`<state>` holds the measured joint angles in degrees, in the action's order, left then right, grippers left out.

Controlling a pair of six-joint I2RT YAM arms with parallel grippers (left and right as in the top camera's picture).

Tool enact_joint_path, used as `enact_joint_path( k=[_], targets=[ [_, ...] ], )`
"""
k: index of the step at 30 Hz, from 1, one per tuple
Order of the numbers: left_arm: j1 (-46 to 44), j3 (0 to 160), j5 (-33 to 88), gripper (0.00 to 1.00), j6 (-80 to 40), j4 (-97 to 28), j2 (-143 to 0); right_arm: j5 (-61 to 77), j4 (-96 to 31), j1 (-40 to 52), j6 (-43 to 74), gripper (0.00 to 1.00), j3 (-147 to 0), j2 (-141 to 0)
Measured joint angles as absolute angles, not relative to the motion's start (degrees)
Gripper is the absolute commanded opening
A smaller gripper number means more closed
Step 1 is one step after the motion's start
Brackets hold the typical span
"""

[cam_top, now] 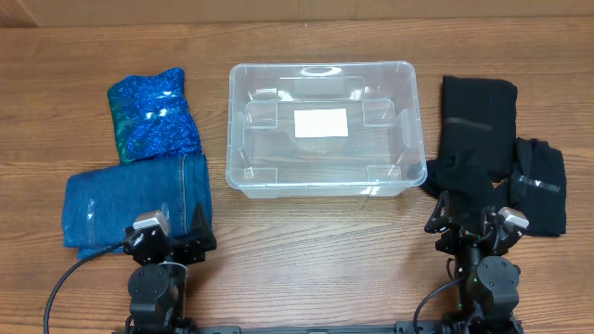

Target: Pack container

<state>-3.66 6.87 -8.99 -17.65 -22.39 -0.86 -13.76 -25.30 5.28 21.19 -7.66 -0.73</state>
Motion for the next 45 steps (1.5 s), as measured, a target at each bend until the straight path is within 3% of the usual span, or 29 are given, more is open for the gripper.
enact_joint_path(
  k=[45],
  targets=[
    [-3.66, 6.87, -5.48, 1.0, -20.16, -22.39, -0.86, -13.76, -25.3, 5.28, 21.17, 1.0, -7.66, -0.73]
  ],
)
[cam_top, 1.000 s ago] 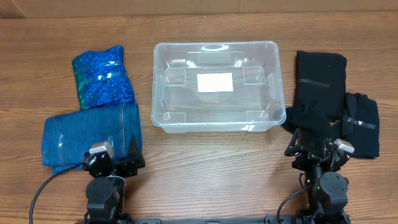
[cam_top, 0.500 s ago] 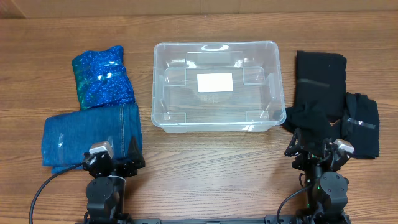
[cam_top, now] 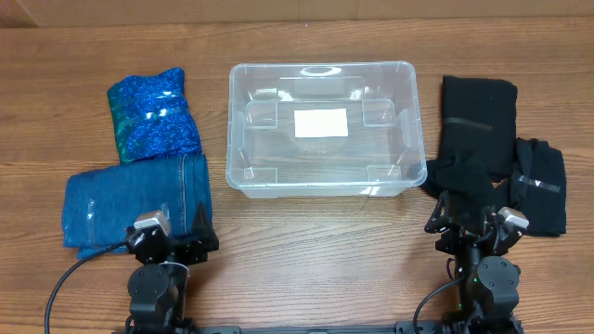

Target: Pack container

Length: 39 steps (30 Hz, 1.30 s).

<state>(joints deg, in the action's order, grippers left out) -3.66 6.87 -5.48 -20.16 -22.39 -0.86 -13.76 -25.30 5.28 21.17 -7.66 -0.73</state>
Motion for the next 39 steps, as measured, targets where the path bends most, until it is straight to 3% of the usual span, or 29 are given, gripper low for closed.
enact_joint_path(
  k=[5, 12, 18, 22, 26, 31, 39],
  targets=[
    [-3.66, 10.74, -0.99, 1.0, -22.61, -28.97, -2.74, -13.76, -25.3, 5.28, 21.19, 1.0, -7.66, -0.73],
    [-3.66, 47.07, -7.18, 1.0, -15.88, -42.44, -25.15, -13.74, -25.28, 5.28, 21.19, 1.0, -7.64, -0.73],
    [-0.34, 58.63, -17.23, 1.0, -16.82, -54.5, -34.7, -13.74, -25.28, 5.28, 21.21, 1.0, -7.64, -0.73],
    [10.39, 58.96, -17.3, 1.0, -19.53, -58.33, -41.36, -13.74, -25.28, 5.3, 21.19, 1.0, -7.64, -0.73],
    [32.05, 58.98, -6.44, 1.0, -19.27, -57.36, -51.99, -13.74, -25.28, 5.28, 21.19, 1.0, -7.64, -0.73],
    [49.87, 59.2, 9.08, 1.0, -17.45, -52.9, -66.15, -13.76, -25.3, 5.28, 21.17, 1.0, -7.64, -0.73],
    [57.32, 59.29, 23.53, 1.0, -3.68, -47.81, -90.78, -13.74, -25.26, 5.3, 21.19, 1.0, -7.64, -0.73]
  ],
)
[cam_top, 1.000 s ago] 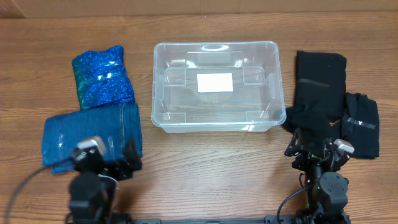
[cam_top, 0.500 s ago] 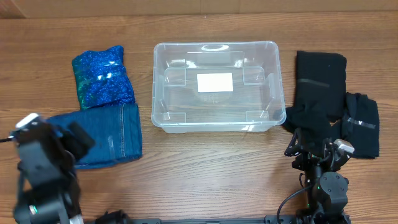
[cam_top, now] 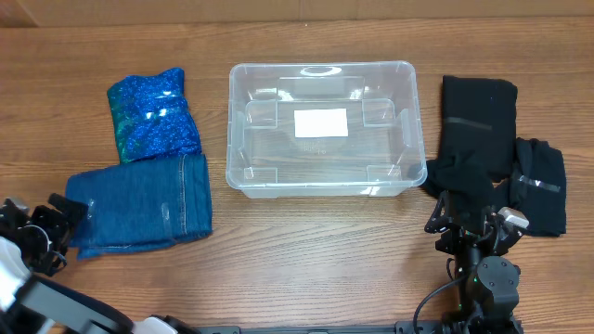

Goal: Pack container
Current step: 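Grasp the folded blue denim jeans with the left gripper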

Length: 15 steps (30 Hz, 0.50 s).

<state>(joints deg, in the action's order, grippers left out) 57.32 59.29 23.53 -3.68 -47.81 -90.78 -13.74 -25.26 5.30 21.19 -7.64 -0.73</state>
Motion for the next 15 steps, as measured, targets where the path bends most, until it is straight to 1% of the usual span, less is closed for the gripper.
enact_joint_path(
  k=[4, 8, 9, 10, 11, 12, 14, 15],
  targets=[
    [57.36, 59.29, 25.17, 1.0, 0.19, -44.1, -98.17, -13.76, -25.28, 5.28, 21.19, 1.0, -7.64, -0.73],
    [57.01, 59.37, 27.53, 0.99, 1.45, -40.64, -102.06, -13.74, -25.28, 5.28, 21.19, 1.0, -7.64, -0.73],
    [56.64, 59.57, 28.05, 0.93, 1.58, -39.99, -103.04, -13.74, -25.28, 5.28, 21.19, 1.0, -7.64, -0.73],
    [56.21, 59.77, 28.69, 0.78, 1.69, -39.31, -104.05, -13.74, -25.26, 5.28, 21.19, 1.0, -7.64, -0.73],
    [55.9, 60.18, 29.23, 0.6, 1.72, -39.16, -104.66, -13.74, -25.28, 5.28, 21.17, 1.0, -7.64, -0.73],
    [55.48, 60.4, 29.85, 0.48, 1.74, -38.81, -105.1, -13.74, -25.28, 5.3, 21.19, 1.0, -7.64, -0.73],
    [54.22, 60.66, 31.55, 0.07, 1.78, -38.02, -105.93, -13.76, -25.28, 5.28, 21.19, 1.0, -7.64, -0.73],
    [53.6, 60.99, 31.94, 0.04, 1.93, -37.78, -105.93, -13.74, -25.28, 5.3, 21.21, 1.0, -7.64, -0.73]
  ],
)
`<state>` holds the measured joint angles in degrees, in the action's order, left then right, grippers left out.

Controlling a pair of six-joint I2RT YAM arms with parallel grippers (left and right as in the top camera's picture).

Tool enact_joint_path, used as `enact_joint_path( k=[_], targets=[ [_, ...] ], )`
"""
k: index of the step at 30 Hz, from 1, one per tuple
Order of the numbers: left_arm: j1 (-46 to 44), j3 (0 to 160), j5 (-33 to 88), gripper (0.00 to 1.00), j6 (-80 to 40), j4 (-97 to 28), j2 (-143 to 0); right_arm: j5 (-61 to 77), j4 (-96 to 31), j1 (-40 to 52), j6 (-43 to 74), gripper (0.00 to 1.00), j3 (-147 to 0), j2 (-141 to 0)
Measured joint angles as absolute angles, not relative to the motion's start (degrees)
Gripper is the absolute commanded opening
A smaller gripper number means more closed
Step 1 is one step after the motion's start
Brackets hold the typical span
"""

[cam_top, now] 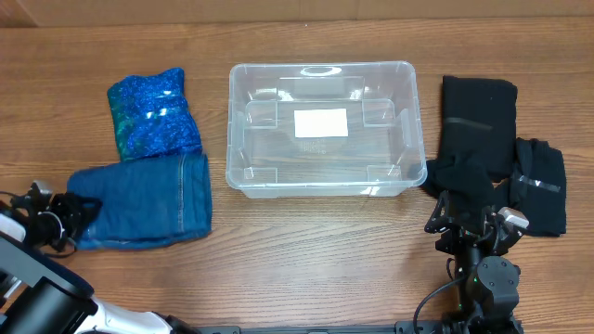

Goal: Pack container
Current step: 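Grasp the folded blue denim jeans with the left gripper, then lift the jeans over and lower them into the bin's right half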

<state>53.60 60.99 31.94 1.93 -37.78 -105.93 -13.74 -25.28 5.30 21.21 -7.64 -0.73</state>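
The clear plastic container (239,176) stands at the table's middle with only a white label inside. Folded blue jeans (148,199) lie to its left, and a glittery blue garment (153,116) lies behind them. Black folded clothes (478,116) and a second black piece (541,181) lie to the right. My left gripper (79,216) reaches in from the left edge, open, with its fingers at the jeans' left edge. My right gripper (464,211) rests shut at the front right, by the near end of the black clothes.
The wooden table (306,260) shows bare wood in front of the container. My right arm's base (487,278) sits at the front right. The left arm's white link (56,306) crosses the front left corner.
My left gripper has moved slightly right and back, from just short of the jeans' left edge to that edge. The jeans, the container and the right arm are unchanged.
Both arms rested at the front, the left gripper over the jeans' near right corner. They stood the same 1.8 s ago. Then the left arm had swung out to the far left of the jeans, and now its gripper is at their left edge.
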Motion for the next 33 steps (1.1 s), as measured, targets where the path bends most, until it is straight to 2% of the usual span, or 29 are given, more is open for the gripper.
enact_joint_path(
  k=[5, 11, 15, 19, 22, 26, 28, 33],
  targets=[
    [51.7, 63.9, 35.99, 0.04, 2.15, -41.36, -107.07, -13.76, -25.28, 5.3, 21.19, 1.0, -7.64, -0.73],
    [50.39, 73.76, 46.48, 0.04, 2.46, -61.43, -104.97, -13.74, -25.32, 5.3, 21.17, 1.0, -7.64, -0.73],
    [50.22, 81.3, 51.86, 0.04, 0.25, -64.4, -93.62, -13.74, -25.26, 5.28, 21.17, 1.0, -7.64, -0.73],
    [46.68, 87.31, 55.31, 0.04, -8.78, -59.31, -77.14, -13.74, -25.28, 5.3, 21.19, 1.0, -7.64, -0.73],
    [35.31, 88.23, 54.78, 0.04, -22.09, -50.02, -67.61, -13.74, -25.23, 5.28, 21.17, 1.0, -7.64, -0.73],
    [15.7, 88.23, 41.39, 0.04, -37.12, -46.72, -63.9, -13.74, -25.26, 5.28, 21.17, 1.0, -7.64, -0.73],
    [-2.52, 87.37, 26.61, 0.04, -44.97, -40.97, -66.52, -13.78, -25.28, 5.28, 21.21, 1.0, -7.64, -0.73],
    [-20.58, 86.7, 9.06, 0.04, -54.22, -33.54, -79.88, -13.76, -25.26, 5.3, 21.17, 1.0, -7.64, -0.73]
  ],
)
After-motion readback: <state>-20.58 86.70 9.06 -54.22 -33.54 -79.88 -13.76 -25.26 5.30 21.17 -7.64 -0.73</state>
